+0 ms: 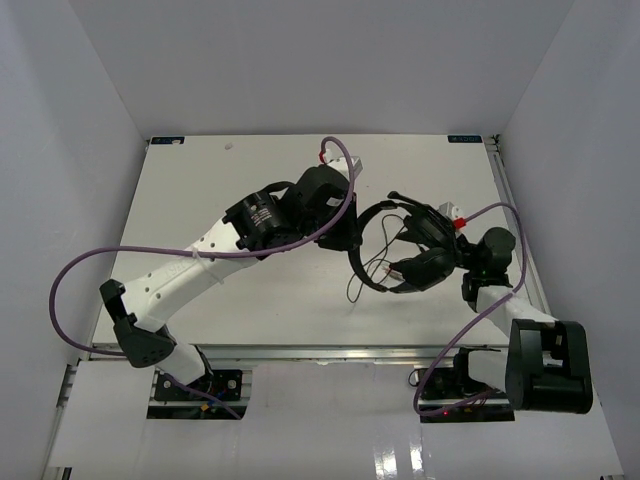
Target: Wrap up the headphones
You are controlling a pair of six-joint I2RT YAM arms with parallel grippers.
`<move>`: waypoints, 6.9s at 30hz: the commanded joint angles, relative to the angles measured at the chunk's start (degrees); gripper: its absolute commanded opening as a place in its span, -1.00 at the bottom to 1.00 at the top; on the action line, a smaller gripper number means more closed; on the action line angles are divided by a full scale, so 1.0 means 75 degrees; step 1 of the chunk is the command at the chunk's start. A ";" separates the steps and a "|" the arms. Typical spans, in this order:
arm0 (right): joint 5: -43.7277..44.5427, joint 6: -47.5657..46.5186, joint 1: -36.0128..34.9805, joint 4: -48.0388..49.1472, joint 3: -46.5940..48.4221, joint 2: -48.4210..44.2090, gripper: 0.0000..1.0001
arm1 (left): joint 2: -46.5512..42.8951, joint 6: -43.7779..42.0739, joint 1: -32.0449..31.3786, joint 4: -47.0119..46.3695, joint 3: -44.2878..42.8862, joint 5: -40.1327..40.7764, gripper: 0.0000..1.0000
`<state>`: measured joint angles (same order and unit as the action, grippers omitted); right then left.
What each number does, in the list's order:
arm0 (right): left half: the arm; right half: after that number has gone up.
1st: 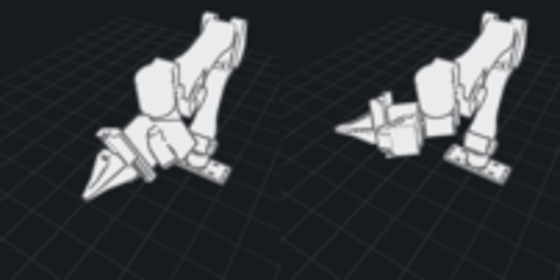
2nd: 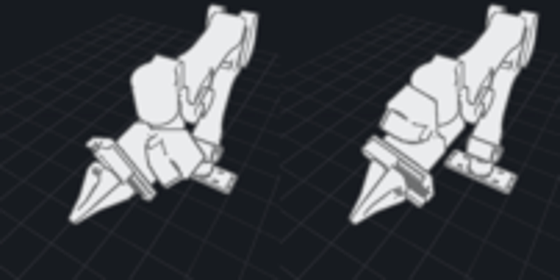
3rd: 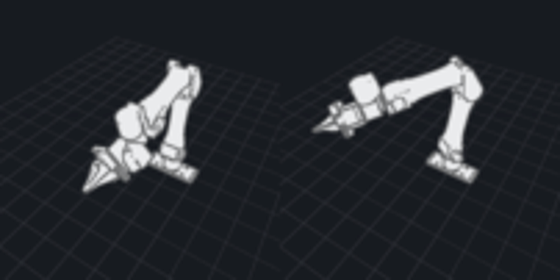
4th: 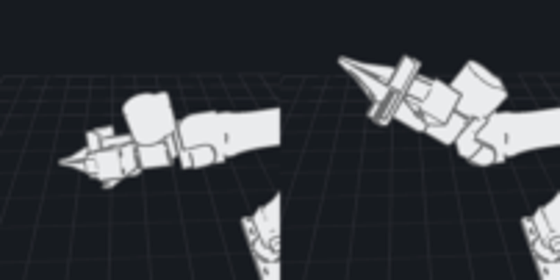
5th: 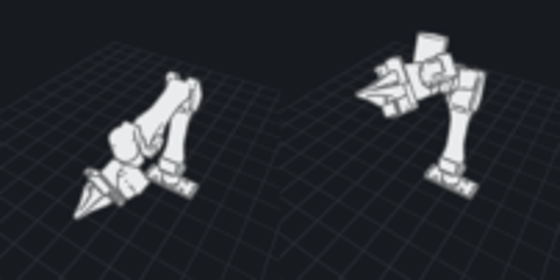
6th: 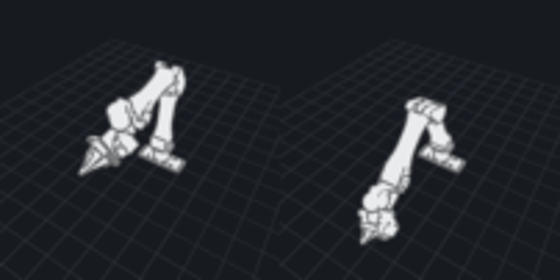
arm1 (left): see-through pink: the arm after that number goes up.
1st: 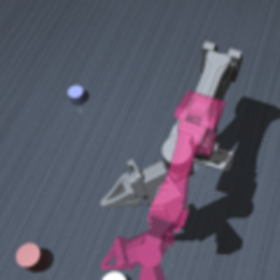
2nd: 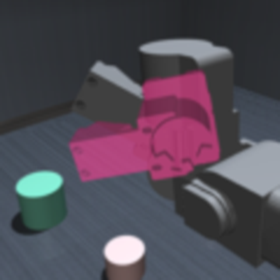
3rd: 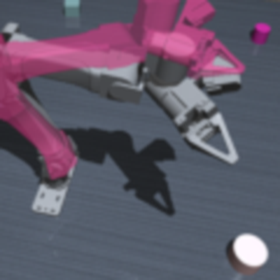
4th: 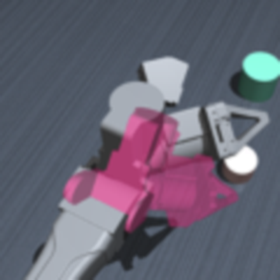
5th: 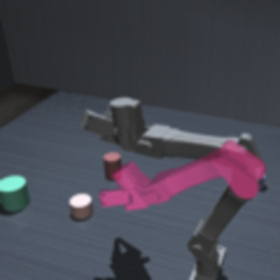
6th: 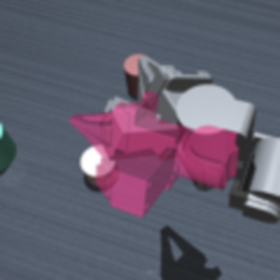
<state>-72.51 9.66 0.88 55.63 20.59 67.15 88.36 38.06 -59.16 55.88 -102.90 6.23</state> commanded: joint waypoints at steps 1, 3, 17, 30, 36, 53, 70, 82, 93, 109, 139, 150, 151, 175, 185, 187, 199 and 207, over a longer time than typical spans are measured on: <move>0.0017 0.1813 -0.0839 0.2483 0.0254 0.0550 0.80 | 0.0004 0.0305 -0.0213 0.0070 -0.0988 0.0296 -1.00; 0.0095 0.2254 -0.1184 0.2881 0.0295 0.0806 0.80 | 0.0082 0.0305 -0.0229 0.0179 -0.1264 0.0346 -1.00; -0.0227 0.2640 -0.2821 0.3208 0.0478 0.1597 0.95 | 0.0005 0.0315 -0.0244 0.0428 -0.2610 0.1343 -1.00; -0.0655 0.0032 -0.3589 -0.0048 0.0725 0.1326 0.10 | -0.0937 0.0425 -0.0237 -0.0171 -0.2222 0.2734 -1.00; -0.0569 -0.2203 -0.3629 -0.2924 0.1075 0.0737 -0.36 | -0.1294 0.0553 -0.0237 -0.0249 -0.1624 0.3417 -1.00; 0.3853 -1.0387 -0.3627 -1.2920 0.3426 -0.1424 -0.85 | -0.2324 0.0893 0.0242 -0.0967 0.0253 0.4743 -1.00; 0.8254 -1.1892 -0.5338 -1.5137 0.5994 -0.2173 -0.85 | -0.1192 0.1094 0.2291 -0.2388 0.0879 0.3114 -1.00; 0.9422 -1.1237 -0.6607 -1.4471 0.6157 -0.1341 -0.85 | -0.1011 0.1335 0.2414 -0.2621 0.0870 0.2626 -1.00; 0.9604 -1.1310 -0.6847 -1.4388 0.6801 -0.1001 -0.85 | -0.0647 0.1110 0.2639 -0.2814 0.1400 0.2652 -1.00; 1.1685 -1.1940 -0.6961 -1.1978 0.6762 -0.1083 -0.85 | -0.0129 0.0729 0.2623 -0.3006 0.2629 0.1710 -1.00; 0.9385 -1.1940 -0.7079 -1.3467 0.6028 -0.2071 -0.85 | 0.0944 0.1645 0.2475 -0.2889 0.1409 0.1387 -1.00; 0.9123 -1.2010 -0.7152 -1.3792 0.5674 -0.2410 -0.85 | 0.1185 0.1928 0.2486 -0.2831 0.0900 0.1305 -1.00; 0.9138 -1.2005 -0.7149 -1.3802 0.5545 -0.2493 -0.85 | 0.1159 0.1984 0.2486 -0.2839 0.0910 0.1251 -1.00; 0.9333 -1.2385 -0.7149 -1.3631 0.4895 -0.2799 -0.85 | 0.0484 0.2052 0.2465 -0.3467 0.1835 0.0578 -1.00; 0.9354 -1.2426 -0.7154 -1.3044 0.5815 -0.2390 -0.85 | 0.1086 0.1646 0.2463 -0.3397 0.1879 0.0992 -1.00; 0.9529 -1.2451 -0.7149 -1.2717 0.5821 -0.2317 -0.85 | 0.1119 0.1578 0.2463 -0.3396 0.1966 0.1017 -1.00; 1.0687 -1.2564 -0.7149 -1.0777 0.5637 -0.2049 -0.85 | 0.0942 0.1011 0.2335 -0.3405 0.2729 0.1017 -1.00; 1.1085 -1.2640 -0.7140 -1.0180 0.5527 -0.1990 -0.79 | 0.0685 0.0576 0.2118 -0.3405 0.3049 0.1138 -1.00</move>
<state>8.14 -84.52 -52.31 -28.46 62.00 52.89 97.65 44.72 -42.72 32.47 -80.77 13.00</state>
